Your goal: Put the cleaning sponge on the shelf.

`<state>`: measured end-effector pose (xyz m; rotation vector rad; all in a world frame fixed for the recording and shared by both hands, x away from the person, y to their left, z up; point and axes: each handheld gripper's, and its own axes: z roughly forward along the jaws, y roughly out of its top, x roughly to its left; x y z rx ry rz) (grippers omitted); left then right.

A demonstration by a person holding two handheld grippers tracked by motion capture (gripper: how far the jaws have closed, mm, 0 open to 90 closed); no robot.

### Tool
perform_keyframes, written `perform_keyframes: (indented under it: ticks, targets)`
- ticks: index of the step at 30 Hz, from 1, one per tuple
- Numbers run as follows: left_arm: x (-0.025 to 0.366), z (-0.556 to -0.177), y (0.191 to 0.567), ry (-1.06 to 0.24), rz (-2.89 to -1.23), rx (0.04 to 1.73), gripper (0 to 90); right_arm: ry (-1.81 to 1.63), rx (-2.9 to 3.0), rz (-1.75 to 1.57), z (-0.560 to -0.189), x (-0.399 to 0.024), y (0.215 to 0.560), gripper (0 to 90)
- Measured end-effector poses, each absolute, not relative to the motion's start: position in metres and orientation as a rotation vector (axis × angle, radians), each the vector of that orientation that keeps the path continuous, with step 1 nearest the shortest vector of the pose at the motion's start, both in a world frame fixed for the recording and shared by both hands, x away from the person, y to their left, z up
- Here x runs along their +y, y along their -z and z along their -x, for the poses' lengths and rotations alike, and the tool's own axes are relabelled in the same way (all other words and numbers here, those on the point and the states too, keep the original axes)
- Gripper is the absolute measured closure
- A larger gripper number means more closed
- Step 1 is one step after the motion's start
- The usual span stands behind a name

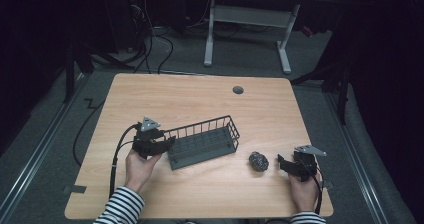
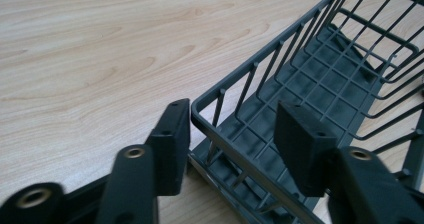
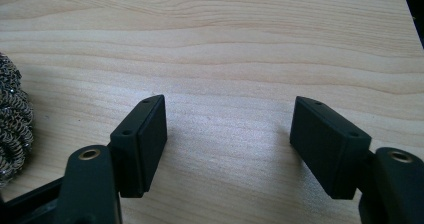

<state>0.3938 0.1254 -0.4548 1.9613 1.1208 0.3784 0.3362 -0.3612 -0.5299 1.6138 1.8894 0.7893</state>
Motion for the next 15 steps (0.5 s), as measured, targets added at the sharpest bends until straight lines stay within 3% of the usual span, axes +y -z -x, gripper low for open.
perform_keyframes:
  ticks: [6,15]
  targets:
    - [0.127,-0.391,0.446,-0.391,-1.944,1.106,34.2,-0.789,1.889,-1.614,-0.336,-0.361,0.530,31.1]
    - [0.144,-0.382,0.433,-0.445,-1.903,1.091,30.8,-0.789,1.889,-1.614,-0.336,-0.361,0.530,31.1]
